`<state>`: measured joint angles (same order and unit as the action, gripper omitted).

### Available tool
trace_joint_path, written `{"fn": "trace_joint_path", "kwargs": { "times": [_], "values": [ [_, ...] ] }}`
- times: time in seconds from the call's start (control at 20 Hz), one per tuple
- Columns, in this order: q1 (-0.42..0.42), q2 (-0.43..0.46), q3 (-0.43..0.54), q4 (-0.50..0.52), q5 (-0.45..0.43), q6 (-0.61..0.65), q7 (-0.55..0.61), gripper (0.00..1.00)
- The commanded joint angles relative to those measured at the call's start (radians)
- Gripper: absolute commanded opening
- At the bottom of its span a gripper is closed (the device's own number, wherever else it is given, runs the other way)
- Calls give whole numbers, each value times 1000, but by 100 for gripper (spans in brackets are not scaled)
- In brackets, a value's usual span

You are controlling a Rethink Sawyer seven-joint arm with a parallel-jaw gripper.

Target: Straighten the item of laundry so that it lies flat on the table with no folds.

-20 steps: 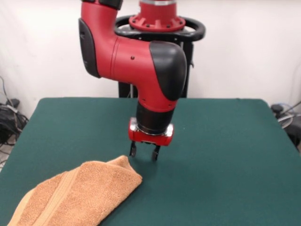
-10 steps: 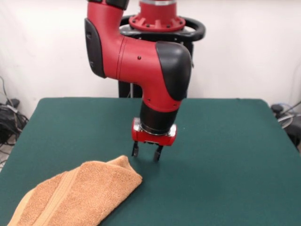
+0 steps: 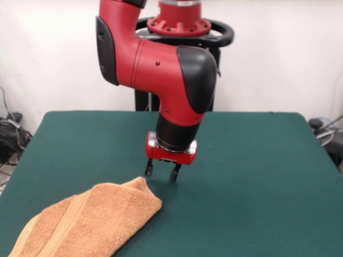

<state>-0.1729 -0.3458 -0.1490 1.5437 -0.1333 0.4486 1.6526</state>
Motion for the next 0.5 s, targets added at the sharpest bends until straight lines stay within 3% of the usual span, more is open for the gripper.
{"fn": "trace_joint_path", "kwargs": {
  "times": [0.05,0.5],
  "values": [
    [16,49,-24,-52,-33,66,108,100],
    [-27,90,-15,-106,-32,74,67,100]
  ]
}}
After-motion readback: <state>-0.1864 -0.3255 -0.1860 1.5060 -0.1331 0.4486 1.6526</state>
